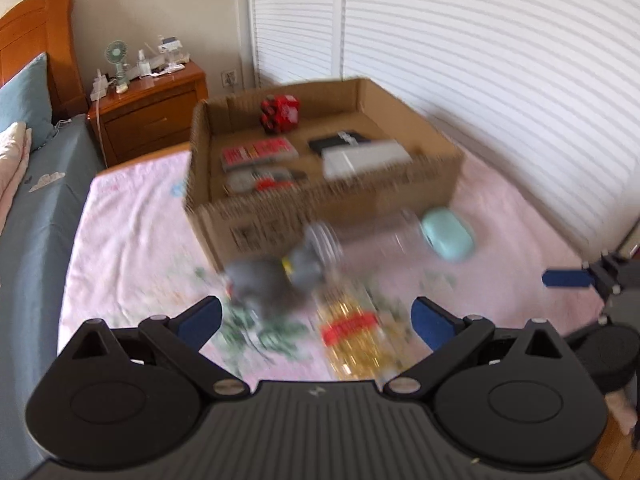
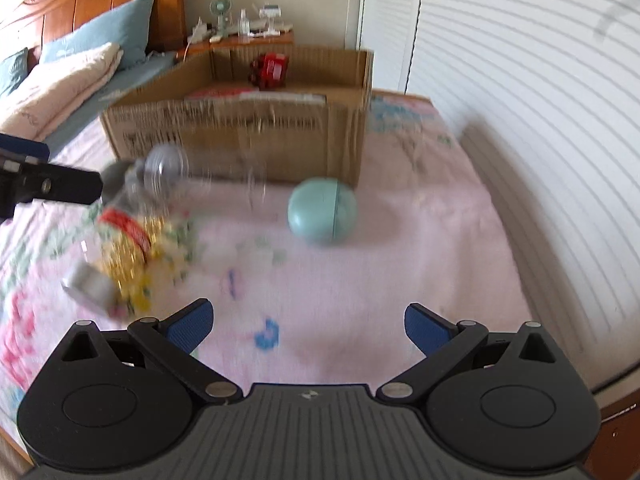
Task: Organize rigid objects
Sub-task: 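Grasp the glass capsule jar with the left tool while the right tool moves to the teal ball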
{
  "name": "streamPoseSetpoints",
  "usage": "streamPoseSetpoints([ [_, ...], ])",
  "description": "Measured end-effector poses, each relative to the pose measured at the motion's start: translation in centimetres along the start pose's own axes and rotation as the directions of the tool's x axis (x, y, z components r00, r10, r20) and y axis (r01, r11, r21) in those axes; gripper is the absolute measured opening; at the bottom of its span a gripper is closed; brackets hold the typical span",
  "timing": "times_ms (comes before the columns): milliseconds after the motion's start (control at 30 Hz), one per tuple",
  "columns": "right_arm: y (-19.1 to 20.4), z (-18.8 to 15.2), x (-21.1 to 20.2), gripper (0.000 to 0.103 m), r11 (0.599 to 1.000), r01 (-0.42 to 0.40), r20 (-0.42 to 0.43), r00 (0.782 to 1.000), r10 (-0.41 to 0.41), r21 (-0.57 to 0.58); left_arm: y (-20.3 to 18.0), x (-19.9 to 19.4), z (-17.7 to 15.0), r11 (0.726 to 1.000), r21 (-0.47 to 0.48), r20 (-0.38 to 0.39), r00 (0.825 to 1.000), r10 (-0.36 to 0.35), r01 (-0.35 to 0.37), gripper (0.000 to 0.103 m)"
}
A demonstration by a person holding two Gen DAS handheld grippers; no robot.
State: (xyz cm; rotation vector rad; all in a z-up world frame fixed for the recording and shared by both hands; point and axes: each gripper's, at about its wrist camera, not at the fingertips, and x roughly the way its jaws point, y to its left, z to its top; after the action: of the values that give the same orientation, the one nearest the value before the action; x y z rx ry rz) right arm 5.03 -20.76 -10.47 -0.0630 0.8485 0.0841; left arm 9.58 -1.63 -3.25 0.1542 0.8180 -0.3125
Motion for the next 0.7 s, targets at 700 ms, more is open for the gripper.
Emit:
streamPoseSetpoints([
  [700,0.1,-1.4,0.4,0.103,1.000,-0.017,0.011,1.000,0.017,-0.022,0.1,1.8,-5.5,0.998,0.012,-0.096,0.993,0.066,-0.066,0.101],
])
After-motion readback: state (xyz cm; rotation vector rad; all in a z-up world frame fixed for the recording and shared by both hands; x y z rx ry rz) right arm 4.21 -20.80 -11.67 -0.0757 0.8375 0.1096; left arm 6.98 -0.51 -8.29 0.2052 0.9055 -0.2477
